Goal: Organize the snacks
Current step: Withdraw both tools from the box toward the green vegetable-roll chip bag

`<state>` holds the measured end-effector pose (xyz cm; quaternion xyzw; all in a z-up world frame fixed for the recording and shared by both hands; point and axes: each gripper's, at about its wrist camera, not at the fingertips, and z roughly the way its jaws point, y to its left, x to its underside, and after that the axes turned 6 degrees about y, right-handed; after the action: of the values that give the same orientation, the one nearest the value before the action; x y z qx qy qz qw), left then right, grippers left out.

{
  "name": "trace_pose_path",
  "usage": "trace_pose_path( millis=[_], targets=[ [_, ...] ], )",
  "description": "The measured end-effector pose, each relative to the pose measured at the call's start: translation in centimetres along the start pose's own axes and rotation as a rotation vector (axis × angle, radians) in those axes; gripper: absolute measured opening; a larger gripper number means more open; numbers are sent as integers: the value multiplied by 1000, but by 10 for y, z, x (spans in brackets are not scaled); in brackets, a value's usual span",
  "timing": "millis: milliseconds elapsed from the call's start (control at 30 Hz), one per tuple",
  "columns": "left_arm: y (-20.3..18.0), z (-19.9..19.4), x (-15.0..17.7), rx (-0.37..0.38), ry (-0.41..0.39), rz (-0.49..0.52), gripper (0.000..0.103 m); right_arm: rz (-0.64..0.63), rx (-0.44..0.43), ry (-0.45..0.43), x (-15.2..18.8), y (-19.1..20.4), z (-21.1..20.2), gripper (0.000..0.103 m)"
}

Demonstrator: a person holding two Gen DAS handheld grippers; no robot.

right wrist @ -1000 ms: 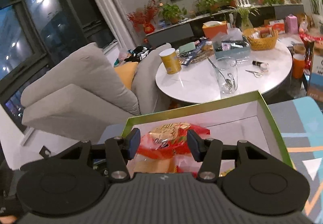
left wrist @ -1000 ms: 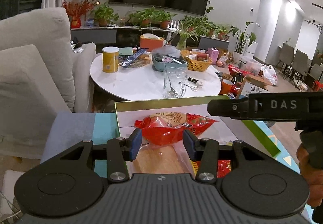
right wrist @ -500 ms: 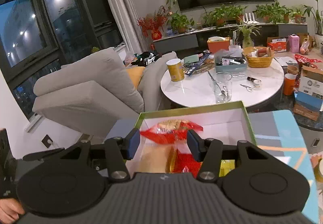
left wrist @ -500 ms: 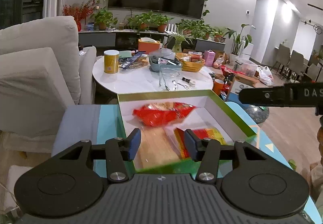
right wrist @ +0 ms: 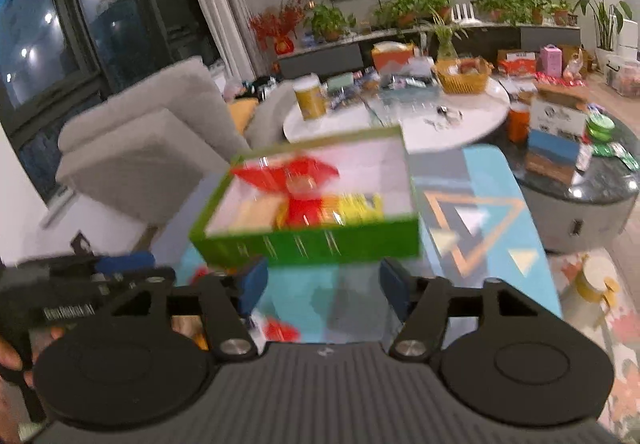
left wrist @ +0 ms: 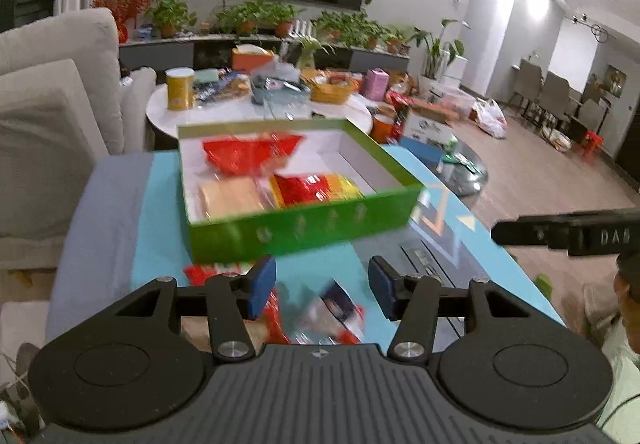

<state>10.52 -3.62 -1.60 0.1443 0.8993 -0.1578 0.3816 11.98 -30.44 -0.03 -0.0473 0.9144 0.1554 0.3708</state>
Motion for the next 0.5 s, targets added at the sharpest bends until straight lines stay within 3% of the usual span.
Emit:
trace_pose_path(
  millis=[100, 500],
  targets=[
    [-15, -4, 15, 2, 29, 5, 57, -2, 14, 44, 23, -11, -6, 62],
    [-74, -15, 59, 35, 118, 68, 60, 49, 45, 119, 94, -45, -22, 62]
  ],
)
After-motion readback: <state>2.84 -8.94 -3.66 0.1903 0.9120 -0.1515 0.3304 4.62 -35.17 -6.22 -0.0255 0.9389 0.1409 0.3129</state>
